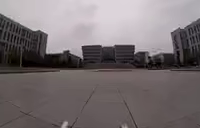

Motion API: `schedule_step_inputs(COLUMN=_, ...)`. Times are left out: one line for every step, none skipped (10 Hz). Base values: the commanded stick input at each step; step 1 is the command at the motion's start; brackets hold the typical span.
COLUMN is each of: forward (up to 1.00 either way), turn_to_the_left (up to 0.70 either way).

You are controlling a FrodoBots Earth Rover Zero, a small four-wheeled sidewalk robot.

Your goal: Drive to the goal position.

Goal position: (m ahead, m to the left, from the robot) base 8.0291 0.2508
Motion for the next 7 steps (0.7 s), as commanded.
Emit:
schedule_step_inputs(forward=0.70, turn_to_the_left=0.00)
schedule_step_inputs(forward=0.70, turn_to_the_left=0.00)
schedule_step_inputs(forward=0.70, turn_to_the_left=0.00)
schedule_step_inputs(forward=0.70, turn_to_the_left=0.00)
schedule_step_inputs(forward=0.70, turn_to_the_left=0.00)
schedule_step_inputs(forward=0.70, turn_to_the_left=0.00)
schedule_step_inputs(forward=0.70, turn_to_the_left=0.00)
